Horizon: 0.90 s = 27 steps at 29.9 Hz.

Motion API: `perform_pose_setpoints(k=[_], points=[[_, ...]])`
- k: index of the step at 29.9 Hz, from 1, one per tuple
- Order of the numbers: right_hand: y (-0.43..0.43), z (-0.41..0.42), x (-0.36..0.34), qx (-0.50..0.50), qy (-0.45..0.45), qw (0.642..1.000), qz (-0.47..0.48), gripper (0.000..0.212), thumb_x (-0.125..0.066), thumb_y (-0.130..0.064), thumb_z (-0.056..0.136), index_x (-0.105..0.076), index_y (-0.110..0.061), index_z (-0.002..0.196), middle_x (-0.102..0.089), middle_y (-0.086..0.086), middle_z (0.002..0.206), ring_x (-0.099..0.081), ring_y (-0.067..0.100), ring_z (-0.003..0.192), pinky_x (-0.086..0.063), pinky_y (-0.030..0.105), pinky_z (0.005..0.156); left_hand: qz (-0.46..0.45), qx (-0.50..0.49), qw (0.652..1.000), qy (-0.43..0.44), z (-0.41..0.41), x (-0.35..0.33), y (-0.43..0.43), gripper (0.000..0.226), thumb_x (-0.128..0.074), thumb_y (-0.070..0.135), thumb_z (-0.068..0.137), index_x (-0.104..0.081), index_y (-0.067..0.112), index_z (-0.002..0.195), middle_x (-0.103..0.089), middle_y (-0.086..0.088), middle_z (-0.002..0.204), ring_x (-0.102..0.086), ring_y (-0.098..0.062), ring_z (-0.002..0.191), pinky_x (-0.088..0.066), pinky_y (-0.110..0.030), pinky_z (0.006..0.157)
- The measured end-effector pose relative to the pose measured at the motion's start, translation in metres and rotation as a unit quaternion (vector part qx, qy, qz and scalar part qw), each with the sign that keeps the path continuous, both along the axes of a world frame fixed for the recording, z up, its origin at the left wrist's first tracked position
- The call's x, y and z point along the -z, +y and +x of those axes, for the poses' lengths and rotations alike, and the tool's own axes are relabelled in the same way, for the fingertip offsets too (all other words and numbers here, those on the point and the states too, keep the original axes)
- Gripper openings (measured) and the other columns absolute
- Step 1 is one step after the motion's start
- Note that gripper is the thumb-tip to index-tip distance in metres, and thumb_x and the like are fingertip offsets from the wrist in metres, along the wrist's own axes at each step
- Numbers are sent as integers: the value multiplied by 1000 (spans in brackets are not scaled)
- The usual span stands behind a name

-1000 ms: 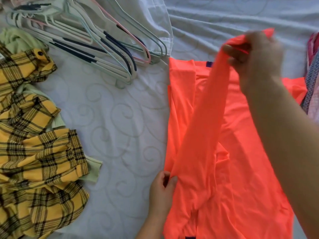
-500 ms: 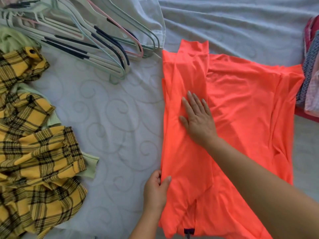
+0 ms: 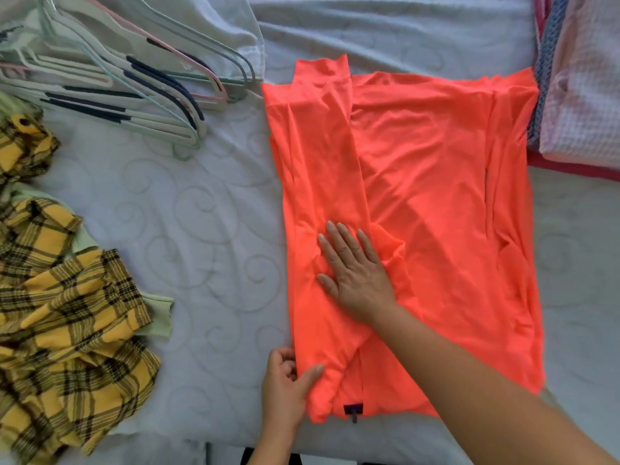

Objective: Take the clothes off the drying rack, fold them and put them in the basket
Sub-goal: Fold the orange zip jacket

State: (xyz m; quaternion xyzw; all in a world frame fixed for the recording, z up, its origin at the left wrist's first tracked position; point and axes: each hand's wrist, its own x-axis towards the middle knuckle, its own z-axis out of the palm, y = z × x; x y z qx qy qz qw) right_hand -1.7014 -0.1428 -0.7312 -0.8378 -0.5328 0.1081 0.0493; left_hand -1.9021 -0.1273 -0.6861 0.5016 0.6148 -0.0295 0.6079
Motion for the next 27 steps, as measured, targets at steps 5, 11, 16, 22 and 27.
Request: perform_pose_setpoints(k=[5,11,16,22,27], points=[[-9,-1,-12,2,39,999,14,62,-35,-47,89,-32,-12,140,-36,12,147,-23,23,138,-13,41,113,-38,-19,999,19,-22,1,-15,65,-80,29,38,-51,4,90,-68,-4,58,-60,-10,55,-47,-21,54],[-74,-23,-20,-14,78,997,6,58,-33,-46,93,-34,-13,141,-32,9,150,-23,20,139,-19,39,111,-10,14,998,53,-28,-5,-11,68,-79,34,32,-50,5,87,-62,-8,50,-51,-4,43,-39,-14,46],[-122,-8,-47,218,182,954,95,56,-22,-47,98,-31,-11,140,-33,9,148,-25,18,138,-14,31,115,201,165,958,120,11,-27,16,51,-84,6,62,-51,2,101,-53,-13,87,-55,-30,78,-47,-36,77],[-203,21,-59,517,143,834,131,83,-27,-68,87,-41,2,130,-43,27,133,-34,34,124,-24,42,103,343,425,835,-67,191,-35,47,30,-54,19,79,-61,0,100,-59,-17,96,-55,-21,82,-37,-25,76],[-221,33,-57,656,323,660,173,65,-74,-18,77,-42,2,129,-48,21,122,-51,35,109,-39,39,93,425,599,672,-93,355,-25,39,44,-47,-2,85,-50,4,129,-45,-18,136,-46,-32,122,-33,-35,103]])
